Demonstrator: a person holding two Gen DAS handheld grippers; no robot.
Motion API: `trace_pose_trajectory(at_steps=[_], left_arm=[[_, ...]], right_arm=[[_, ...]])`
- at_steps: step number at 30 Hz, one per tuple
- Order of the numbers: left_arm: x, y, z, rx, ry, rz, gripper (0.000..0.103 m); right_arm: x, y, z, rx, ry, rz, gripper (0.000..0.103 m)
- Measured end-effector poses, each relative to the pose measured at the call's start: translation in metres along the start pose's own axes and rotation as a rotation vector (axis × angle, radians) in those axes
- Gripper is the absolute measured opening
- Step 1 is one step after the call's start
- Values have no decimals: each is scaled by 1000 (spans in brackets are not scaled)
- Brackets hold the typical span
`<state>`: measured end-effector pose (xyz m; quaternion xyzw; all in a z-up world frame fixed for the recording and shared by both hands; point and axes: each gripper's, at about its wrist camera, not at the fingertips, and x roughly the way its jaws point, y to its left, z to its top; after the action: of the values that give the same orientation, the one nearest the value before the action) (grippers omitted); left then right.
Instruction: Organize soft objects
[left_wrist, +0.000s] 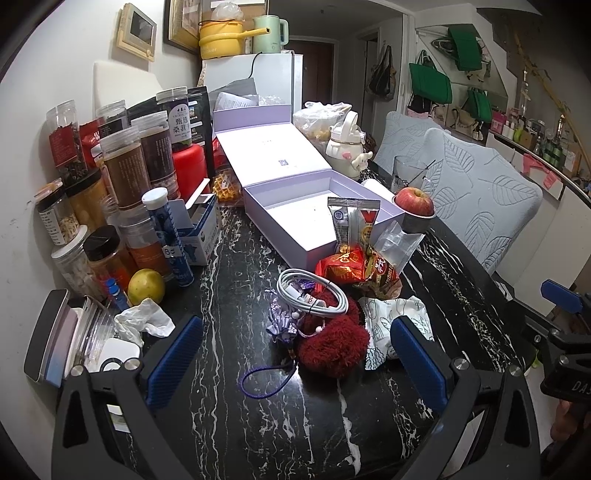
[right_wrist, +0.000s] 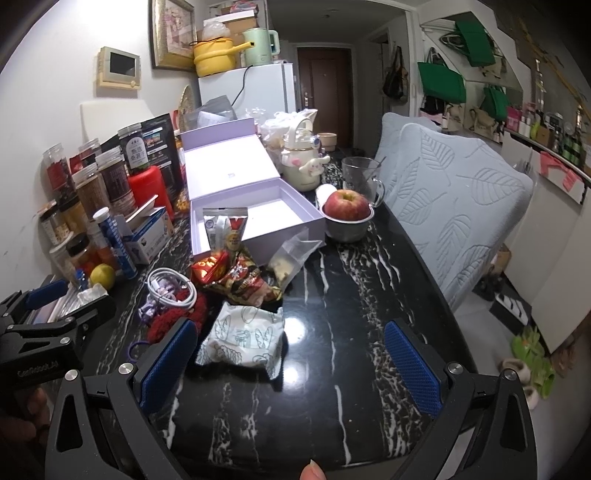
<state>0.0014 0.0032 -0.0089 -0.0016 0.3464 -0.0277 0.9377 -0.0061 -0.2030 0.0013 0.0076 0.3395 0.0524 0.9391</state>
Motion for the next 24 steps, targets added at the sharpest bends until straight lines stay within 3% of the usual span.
trace_pose_trajectory(at_steps=[24], left_arm=[[14, 11, -10, -6, 26, -35, 103]], right_arm=[[24, 8, -6, 2, 56, 31, 103]])
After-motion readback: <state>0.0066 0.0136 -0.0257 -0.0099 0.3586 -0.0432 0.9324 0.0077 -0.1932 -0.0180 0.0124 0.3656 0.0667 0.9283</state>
